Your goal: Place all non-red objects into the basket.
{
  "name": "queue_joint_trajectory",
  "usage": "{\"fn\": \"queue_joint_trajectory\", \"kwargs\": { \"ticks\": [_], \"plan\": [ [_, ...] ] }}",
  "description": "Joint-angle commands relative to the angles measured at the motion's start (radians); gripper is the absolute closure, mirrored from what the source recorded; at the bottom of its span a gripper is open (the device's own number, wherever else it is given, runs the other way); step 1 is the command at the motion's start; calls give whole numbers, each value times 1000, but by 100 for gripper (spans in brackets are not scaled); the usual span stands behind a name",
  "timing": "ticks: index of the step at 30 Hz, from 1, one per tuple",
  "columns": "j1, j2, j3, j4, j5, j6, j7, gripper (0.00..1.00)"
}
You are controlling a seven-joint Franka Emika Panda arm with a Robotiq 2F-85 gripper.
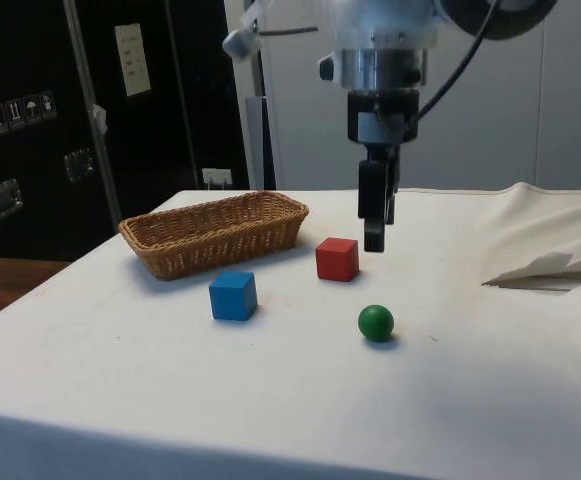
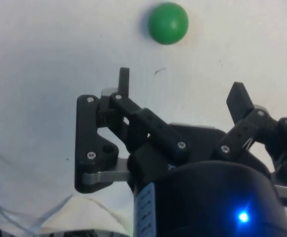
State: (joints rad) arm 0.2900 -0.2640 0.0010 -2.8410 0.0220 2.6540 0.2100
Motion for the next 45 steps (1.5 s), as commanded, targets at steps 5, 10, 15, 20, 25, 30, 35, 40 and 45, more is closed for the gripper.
{"fn": "queue_joint_trajectory", "kwargs": {
  "ticks": [5, 10, 15, 20, 25, 30, 35, 40, 45],
  "plan": [
    [-6, 47, -5, -15, -5, 74, -18, 0],
    [-11, 111, -24, -27, -4, 146, -56, 0],
    [-15, 174, -51, -21, -1, 195, -98, 0],
    [-19, 241, -87, -9, 4, 241, -152, 0],
    [-15, 265, -101, -12, 22, 270, -184, 0],
    [-8, 268, -90, -28, 47, 298, -192, 0],
    [-5, 256, -83, -37, 63, 300, -199, 0],
    [-15, 266, -100, -34, 2, 300, -169, 0],
    [12, 245, -64, -40, 103, 294, -202, 0]
  ]
}}
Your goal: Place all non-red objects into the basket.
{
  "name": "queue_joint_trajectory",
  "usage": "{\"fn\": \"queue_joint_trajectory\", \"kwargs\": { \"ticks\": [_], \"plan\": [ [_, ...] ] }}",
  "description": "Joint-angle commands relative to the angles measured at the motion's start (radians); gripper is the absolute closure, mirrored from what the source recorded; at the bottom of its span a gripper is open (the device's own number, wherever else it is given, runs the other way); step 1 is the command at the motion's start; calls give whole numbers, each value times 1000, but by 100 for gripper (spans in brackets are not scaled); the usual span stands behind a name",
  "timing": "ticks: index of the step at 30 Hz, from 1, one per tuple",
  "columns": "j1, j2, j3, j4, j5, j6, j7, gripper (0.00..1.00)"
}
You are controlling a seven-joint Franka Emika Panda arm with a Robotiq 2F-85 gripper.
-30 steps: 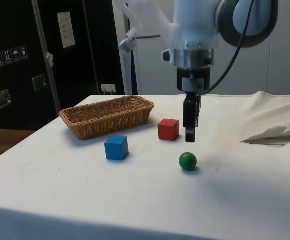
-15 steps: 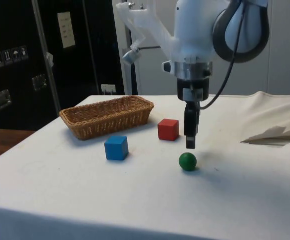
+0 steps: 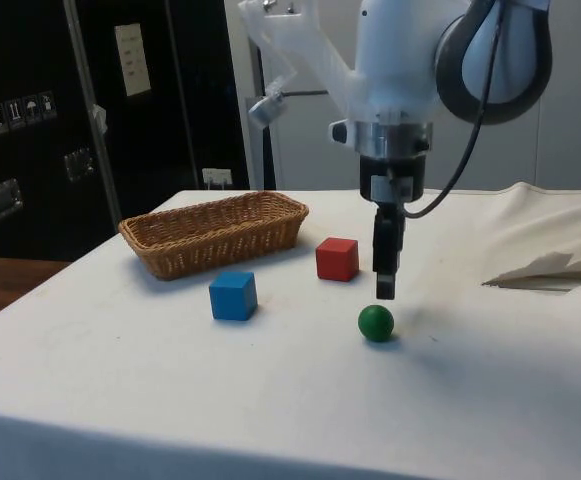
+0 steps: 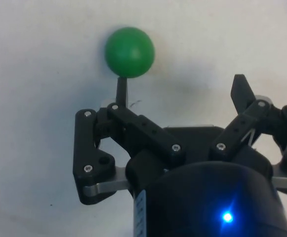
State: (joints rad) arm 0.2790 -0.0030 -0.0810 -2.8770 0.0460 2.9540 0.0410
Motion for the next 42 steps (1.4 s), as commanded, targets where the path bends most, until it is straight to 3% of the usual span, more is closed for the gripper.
{"fn": "queue_joint_trajectory", "kwargs": {
  "ticks": [1, 5, 6, 7, 14, 15, 16, 23, 24, 25, 32, 33, 34, 40, 41, 42],
  "plan": [
    [23, -14, 24, -3, 87, -5, -34, 0],
    [22, 4, 56, 7, 123, 0, -36, 0],
    [2, 10, 37, 4, 45, 0, -1, 0],
    [21, 9, 62, 9, 129, 2, -35, 0],
    [3, 76, 113, 47, 154, 19, -28, 0],
    [2, 80, 85, 39, 91, 19, 1, 0],
    [0, 87, 115, 54, 149, 21, -26, 0],
    [-12, 150, 107, 98, 122, 35, -26, 0],
    [-1, 154, 83, 98, 92, 27, -6, 0],
    [-14, 158, 107, 100, 121, 40, -29, 0],
    [-13, 172, 106, 98, 116, 43, -40, 0],
    [-3, 171, 83, 98, 91, 33, -24, 0],
    [-13, 173, 106, 98, 116, 42, -42, 0],
    [-16, 172, 104, 99, 115, 33, -54, 0],
    [-3, 177, 83, 99, 91, 33, -37, 0],
    [-17, 171, 104, 99, 115, 32, -56, 0]
  ]
}}
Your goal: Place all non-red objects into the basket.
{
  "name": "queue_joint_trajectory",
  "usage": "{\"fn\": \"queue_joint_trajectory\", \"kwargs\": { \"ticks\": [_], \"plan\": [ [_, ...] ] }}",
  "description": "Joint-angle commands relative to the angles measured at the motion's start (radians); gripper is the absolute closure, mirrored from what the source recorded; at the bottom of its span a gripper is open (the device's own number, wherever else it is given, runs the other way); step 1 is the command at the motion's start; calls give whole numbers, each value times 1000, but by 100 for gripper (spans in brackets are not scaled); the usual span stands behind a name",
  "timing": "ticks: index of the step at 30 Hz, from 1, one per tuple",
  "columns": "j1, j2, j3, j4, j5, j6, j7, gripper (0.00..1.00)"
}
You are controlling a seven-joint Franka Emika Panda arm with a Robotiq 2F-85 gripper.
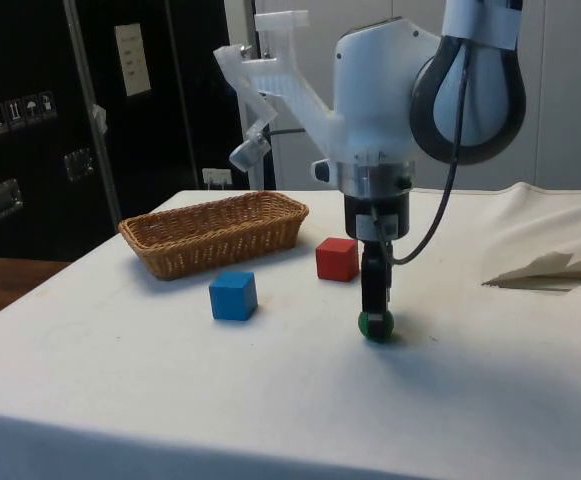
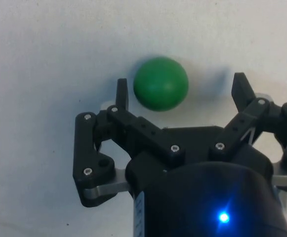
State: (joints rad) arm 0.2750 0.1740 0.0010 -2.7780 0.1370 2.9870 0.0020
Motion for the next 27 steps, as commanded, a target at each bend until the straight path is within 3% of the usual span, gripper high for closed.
{"fn": "queue_joint_trajectory", "kwargs": {
  "ticks": [1, 6, 7, 8, 16, 23, 24, 27],
  "plan": [
    [-14, -8, 21, -1, 24, -3, -20, 0],
    [-11, -45, 7, -8, 15, -27, -26, 0],
    [-3, -35, -7, -3, 0, -18, -17, 0],
    [-10, -66, 1, -11, 13, -43, -29, 0],
    [-5, -137, -14, -28, 0, -98, -29, 0],
    [-4, -112, -7, -20, 24, -86, -46, 0],
    [-5, -120, -14, -25, 0, -95, -31, 0],
    [-5, -97, -5, -14, 24, -76, -45, 0]
  ]
}}
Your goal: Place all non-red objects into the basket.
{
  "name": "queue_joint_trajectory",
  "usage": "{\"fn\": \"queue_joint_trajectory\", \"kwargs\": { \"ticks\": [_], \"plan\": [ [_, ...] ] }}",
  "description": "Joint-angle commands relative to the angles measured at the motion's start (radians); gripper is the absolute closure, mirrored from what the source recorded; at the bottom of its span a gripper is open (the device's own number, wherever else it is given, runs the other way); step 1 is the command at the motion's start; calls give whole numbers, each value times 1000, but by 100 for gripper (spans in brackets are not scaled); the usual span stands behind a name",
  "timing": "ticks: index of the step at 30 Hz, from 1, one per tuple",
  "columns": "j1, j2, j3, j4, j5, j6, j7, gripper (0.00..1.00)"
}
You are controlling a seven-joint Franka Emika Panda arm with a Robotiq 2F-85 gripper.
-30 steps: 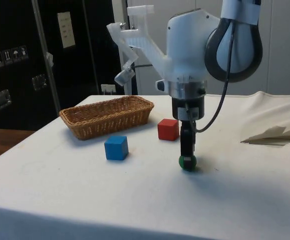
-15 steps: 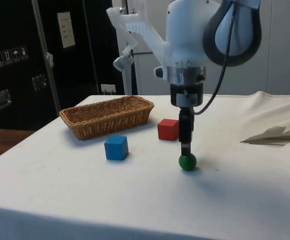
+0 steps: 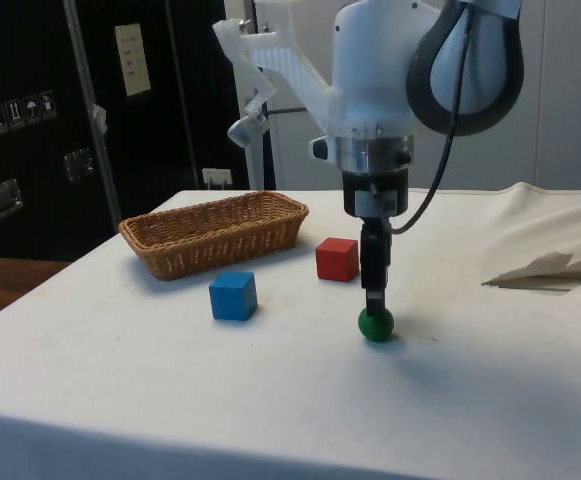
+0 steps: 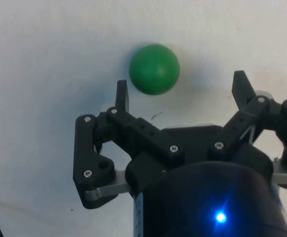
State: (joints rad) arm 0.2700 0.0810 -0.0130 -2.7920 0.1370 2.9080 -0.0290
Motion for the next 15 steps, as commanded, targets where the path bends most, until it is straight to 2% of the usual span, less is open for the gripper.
{"fn": "queue_joint_trajectory", "kwargs": {
  "ticks": [1, 5, 6, 7, 13, 14, 15],
  "plan": [
    [-1, 7, 9, 4, 23, 10, -14, 0],
    [-2, 28, 12, 12, 24, 24, -13, 0],
    [0, 26, 0, 10, 0, 13, 0, 0],
    [-2, 33, 13, 12, 25, 28, -14, 0],
    [-5, 67, 26, 19, 33, 50, -13, 0],
    [1, 67, 4, 17, 0, 42, 1, 0],
    [-6, 71, 28, 21, 34, 51, -13, 0]
  ]
}}
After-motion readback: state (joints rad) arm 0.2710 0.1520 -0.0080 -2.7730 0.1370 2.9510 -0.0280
